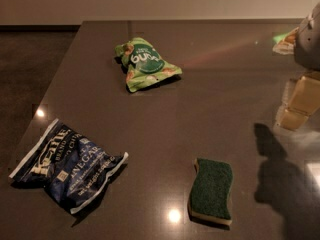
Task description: Move sponge near green rice chip bag
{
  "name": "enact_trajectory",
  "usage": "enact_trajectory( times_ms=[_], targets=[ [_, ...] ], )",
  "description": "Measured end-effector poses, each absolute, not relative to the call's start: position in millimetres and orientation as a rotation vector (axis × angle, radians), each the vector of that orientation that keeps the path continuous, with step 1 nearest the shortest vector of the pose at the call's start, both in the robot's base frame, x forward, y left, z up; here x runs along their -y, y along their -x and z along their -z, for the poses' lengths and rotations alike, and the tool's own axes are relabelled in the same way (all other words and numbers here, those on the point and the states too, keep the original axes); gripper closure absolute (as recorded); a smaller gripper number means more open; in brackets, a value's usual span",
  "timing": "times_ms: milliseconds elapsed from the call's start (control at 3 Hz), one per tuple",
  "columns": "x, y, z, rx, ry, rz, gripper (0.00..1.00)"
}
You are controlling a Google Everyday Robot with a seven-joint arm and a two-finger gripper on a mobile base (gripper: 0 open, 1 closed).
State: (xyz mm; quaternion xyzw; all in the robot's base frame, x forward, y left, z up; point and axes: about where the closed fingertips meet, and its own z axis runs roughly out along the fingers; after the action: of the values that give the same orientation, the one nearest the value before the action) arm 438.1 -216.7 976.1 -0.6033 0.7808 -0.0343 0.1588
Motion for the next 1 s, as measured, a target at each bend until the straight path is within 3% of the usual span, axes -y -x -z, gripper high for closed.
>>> enact_trajectory(
  times_ms=[1000],
  targets=[
    [186,-419,-952,-2.109,1.883,-0.047,0.00]
  ],
)
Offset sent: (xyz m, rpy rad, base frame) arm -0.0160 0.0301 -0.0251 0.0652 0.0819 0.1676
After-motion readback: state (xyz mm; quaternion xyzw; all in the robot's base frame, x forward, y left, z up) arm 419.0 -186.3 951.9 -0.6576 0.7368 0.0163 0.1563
